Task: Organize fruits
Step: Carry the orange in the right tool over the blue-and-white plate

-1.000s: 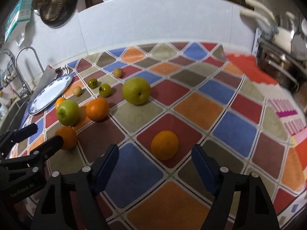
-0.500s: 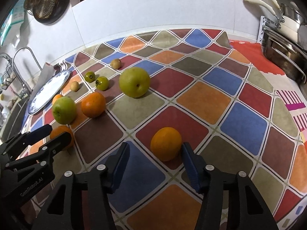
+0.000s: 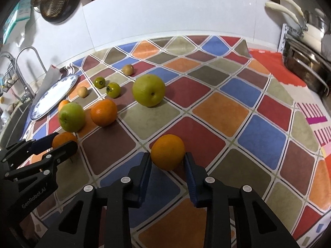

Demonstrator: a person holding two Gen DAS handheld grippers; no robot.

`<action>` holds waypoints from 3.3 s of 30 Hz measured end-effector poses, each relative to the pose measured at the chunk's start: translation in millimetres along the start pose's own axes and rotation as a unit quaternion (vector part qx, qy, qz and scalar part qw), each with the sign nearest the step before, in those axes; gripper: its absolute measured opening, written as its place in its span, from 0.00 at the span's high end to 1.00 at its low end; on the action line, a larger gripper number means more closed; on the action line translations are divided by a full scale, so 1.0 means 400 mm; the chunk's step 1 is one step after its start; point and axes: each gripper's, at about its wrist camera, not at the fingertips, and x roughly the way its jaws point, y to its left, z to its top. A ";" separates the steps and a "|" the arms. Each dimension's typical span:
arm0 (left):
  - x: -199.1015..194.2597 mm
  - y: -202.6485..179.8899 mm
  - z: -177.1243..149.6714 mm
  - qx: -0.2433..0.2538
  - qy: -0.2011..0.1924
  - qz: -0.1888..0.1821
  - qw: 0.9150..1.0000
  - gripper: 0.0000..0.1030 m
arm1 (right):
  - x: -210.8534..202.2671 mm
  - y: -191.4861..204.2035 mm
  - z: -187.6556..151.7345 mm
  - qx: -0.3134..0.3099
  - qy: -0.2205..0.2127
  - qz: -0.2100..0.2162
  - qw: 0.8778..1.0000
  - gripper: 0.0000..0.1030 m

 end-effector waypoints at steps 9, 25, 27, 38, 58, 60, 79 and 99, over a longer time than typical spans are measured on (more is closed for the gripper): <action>-0.074 0.014 -0.006 -0.008 -0.019 0.001 1.000 0.60 | -0.056 0.037 -0.007 -0.015 -0.016 0.026 0.999 0.68; -0.217 0.142 -0.015 -0.028 -0.066 0.016 0.997 0.60 | -0.165 0.203 0.018 -0.062 -0.061 0.075 0.993 0.68; -0.234 0.164 -0.020 -0.030 -0.072 0.020 0.997 0.60 | -0.172 0.227 0.026 -0.067 -0.066 0.079 0.992 0.68; -0.283 0.296 0.001 -0.037 -0.098 0.035 0.994 0.60 | -0.186 0.378 0.079 -0.095 -0.090 0.107 0.986 0.68; -0.254 0.535 0.054 -0.040 -0.114 0.056 0.991 0.60 | -0.105 0.602 0.186 -0.104 -0.107 0.114 0.982 0.68; -0.245 0.555 0.065 -0.034 -0.116 0.060 0.991 0.60 | -0.094 0.621 0.203 -0.107 -0.110 0.113 0.982 0.68; -0.061 0.717 0.187 -0.025 -0.098 0.061 0.993 0.60 | 0.090 0.755 0.370 -0.117 -0.091 0.103 0.984 0.68; 0.221 0.809 0.239 -0.013 -0.008 0.039 0.999 0.60 | 0.377 0.794 0.415 -0.106 0.004 0.074 0.992 0.68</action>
